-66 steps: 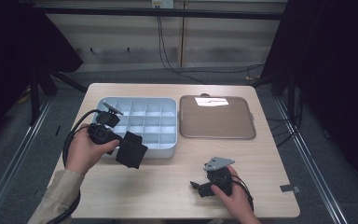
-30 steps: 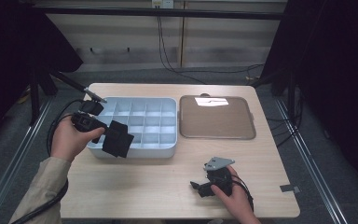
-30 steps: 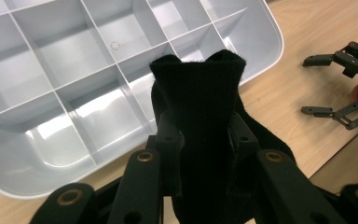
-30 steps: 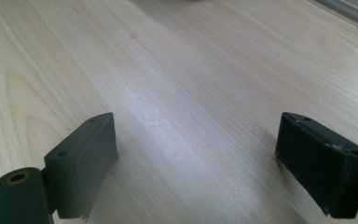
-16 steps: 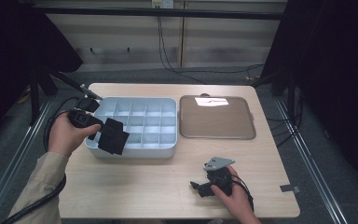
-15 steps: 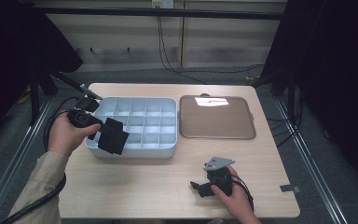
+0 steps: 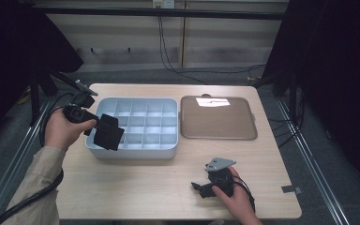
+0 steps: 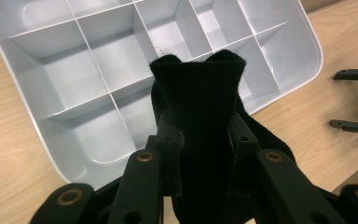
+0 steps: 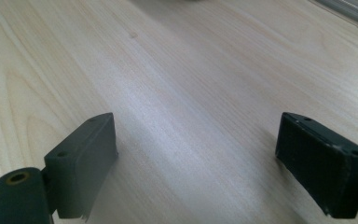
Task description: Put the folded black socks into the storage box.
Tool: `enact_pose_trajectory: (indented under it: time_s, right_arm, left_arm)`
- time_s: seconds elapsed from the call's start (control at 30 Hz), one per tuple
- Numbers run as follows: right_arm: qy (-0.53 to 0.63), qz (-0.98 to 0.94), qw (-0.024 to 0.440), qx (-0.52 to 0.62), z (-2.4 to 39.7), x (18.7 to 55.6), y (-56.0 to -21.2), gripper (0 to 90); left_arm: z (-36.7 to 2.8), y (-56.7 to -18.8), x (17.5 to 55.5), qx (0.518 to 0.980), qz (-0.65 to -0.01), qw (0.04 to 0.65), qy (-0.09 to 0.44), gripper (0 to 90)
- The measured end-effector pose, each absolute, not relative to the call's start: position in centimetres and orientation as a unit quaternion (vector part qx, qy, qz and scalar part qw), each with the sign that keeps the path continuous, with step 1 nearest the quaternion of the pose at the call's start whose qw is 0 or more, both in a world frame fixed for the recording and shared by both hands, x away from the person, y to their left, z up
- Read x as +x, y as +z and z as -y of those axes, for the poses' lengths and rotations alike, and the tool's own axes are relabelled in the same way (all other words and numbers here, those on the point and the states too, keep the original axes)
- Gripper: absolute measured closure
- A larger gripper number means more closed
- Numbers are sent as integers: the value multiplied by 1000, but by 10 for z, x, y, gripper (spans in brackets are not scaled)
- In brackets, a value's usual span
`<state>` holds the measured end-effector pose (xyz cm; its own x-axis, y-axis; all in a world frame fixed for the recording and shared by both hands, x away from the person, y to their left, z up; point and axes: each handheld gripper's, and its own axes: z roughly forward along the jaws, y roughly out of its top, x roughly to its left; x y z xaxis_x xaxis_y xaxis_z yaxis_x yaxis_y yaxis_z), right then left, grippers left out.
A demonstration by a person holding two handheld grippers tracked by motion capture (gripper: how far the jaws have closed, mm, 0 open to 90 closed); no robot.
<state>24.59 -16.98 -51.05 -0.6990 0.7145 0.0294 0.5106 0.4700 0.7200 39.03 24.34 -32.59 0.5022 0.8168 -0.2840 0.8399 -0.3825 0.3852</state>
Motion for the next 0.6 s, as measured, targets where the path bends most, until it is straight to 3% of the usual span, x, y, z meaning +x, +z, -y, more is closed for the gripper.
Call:
enact_pose_trajectory:
  time_s: [0.6]
  right_arm:
    - [366,-846,140,362,170,246,-511,118]
  left_arm:
    - [-257,-329,406,822,-512,248,-17,718]
